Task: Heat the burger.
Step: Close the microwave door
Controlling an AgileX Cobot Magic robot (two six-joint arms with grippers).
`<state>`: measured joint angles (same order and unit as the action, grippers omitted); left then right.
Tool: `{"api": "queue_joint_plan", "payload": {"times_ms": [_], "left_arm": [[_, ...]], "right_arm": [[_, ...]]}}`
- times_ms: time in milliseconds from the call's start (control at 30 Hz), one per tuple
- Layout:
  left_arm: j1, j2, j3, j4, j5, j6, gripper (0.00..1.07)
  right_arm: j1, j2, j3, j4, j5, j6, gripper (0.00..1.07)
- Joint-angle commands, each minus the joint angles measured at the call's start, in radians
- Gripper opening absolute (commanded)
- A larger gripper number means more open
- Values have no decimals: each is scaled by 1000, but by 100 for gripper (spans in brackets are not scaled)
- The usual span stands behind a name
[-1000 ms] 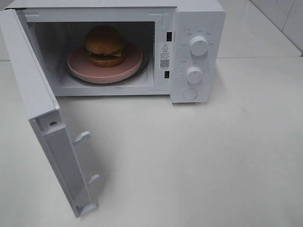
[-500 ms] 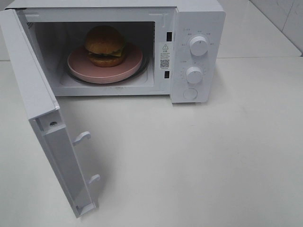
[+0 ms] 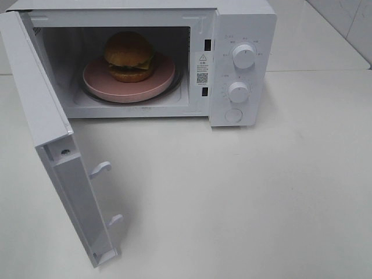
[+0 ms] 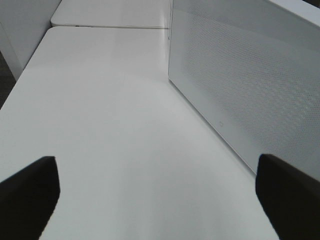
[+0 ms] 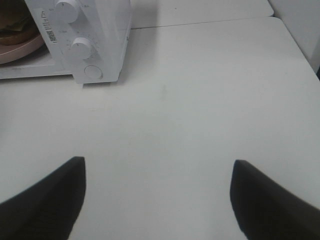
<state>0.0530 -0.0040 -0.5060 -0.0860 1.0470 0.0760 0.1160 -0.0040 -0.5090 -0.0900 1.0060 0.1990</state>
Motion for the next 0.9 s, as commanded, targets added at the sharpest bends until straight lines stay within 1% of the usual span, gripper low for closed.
{"api": "queue_joint_plan", "payload": {"times_ms": [33,900], "left_arm": [[4,-23,4,-4,-14,-4,102],[4,-22,4,-4,-14,-4,102]], "right_arm": [[-13,-27,6,-1,0,-8,76],[-13,-27,6,-1,0,-8,76]]}}
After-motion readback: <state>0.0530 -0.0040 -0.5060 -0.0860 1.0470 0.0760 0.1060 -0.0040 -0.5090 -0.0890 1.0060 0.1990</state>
